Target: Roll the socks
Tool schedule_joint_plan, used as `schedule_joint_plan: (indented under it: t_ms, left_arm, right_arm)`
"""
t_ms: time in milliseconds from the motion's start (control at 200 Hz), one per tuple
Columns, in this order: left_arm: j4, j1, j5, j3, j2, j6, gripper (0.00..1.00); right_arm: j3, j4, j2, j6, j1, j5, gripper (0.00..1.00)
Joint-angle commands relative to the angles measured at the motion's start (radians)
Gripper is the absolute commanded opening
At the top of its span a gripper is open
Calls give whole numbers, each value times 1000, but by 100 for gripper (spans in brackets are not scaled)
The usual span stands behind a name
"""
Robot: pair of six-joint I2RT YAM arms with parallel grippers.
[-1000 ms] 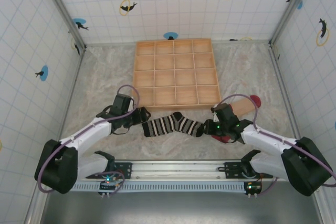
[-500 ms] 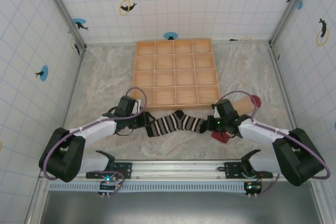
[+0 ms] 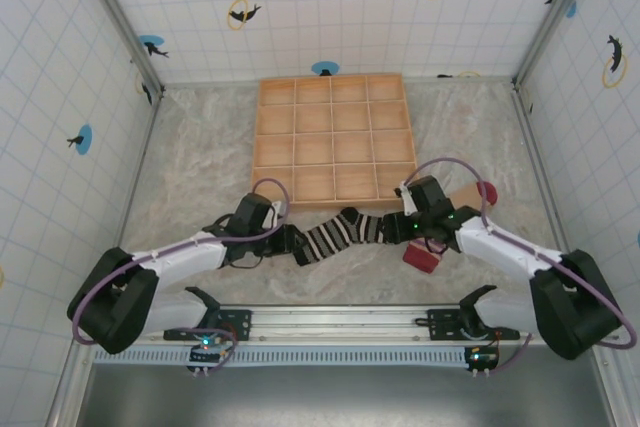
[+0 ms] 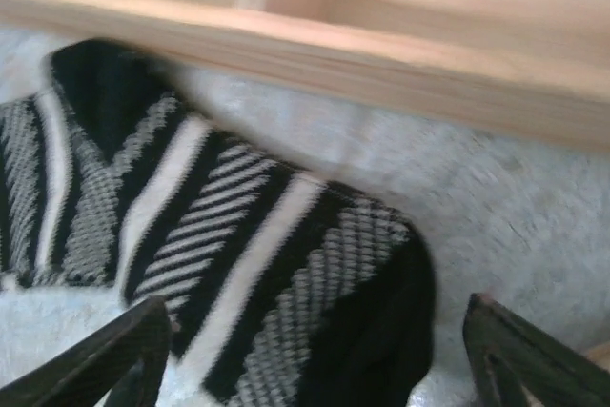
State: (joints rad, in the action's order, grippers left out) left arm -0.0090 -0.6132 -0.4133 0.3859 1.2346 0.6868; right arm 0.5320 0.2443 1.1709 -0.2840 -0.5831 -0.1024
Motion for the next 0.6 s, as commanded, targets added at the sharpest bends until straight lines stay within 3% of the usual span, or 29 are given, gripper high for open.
schedule_joint_plan:
  t_ms: [0,250,405,465,535,596]
  left_arm:
    - [-76,-19,40,-47,1,65,57]
    - [-34,-81,73,-108,-47,176,41]
    - [-8,-106,87,-119,-55,236,43]
    - [-7,-106,94,-113,-60,256,51]
    - [-17,-106,118,-101,-73,274,72]
    - [-34,-106,159,-90,-98,296,82]
  right_arm:
    - [28,25,-81,47,-67,75,85]
    - [-82,-121,-182,118,-295,187,83]
    - [-130,-247,-164,200,-443,264,81]
    - [-143,-305,-142,238,-504,295,79]
    - [-154,-383,-99,277,-563,327,79]
    - [-144,-414,-54,302,-598,323,73]
